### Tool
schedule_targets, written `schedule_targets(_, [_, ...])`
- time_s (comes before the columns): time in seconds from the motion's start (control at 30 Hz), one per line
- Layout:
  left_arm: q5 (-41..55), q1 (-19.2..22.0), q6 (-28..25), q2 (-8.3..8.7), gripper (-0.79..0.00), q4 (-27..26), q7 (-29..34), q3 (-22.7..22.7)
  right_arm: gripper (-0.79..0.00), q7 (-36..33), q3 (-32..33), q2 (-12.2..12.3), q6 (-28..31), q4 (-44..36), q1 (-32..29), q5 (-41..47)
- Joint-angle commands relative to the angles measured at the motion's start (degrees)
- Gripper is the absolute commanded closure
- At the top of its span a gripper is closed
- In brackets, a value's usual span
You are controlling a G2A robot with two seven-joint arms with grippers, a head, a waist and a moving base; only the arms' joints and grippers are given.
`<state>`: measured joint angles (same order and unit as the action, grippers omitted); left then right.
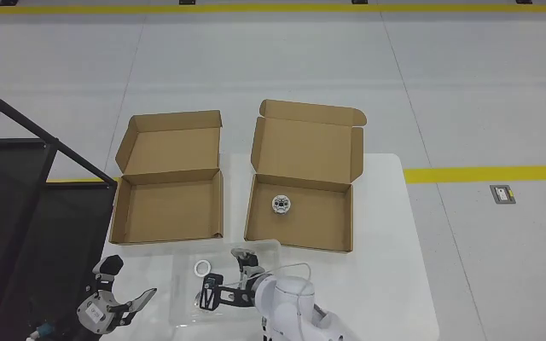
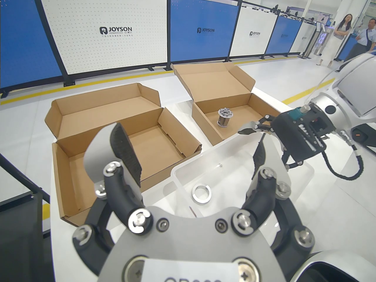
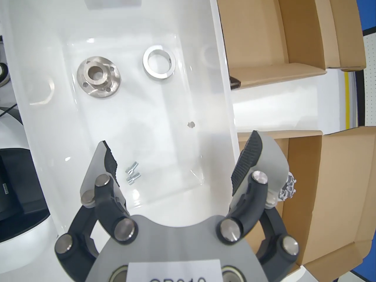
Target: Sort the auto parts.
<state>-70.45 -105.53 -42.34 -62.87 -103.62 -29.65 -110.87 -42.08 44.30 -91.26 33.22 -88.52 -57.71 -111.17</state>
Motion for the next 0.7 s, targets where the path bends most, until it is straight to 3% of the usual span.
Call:
schedule_targets(0.0, [0.0,0.0,0.0,0.00,-0.785,0.0,0.0,0.0,-0.785,-3.7,-0.6,-0.4,-1.1,0.1,-0.2,0.8])
schedule_targets(0.3, [0.0,0.0,0.0,0.00,-0.785,0.0,0.0,0.0,-0.785,-11.6,-2.9,-2.4,-3.9,1.1,1.6,5.9])
schedule_targets(0.67, [0.0,0.0,0.0,0.00,-0.785,0.0,0.0,0.0,-0.785,-11.2,-3.0,-2.4,-3.9,1.1,1.5,5.9])
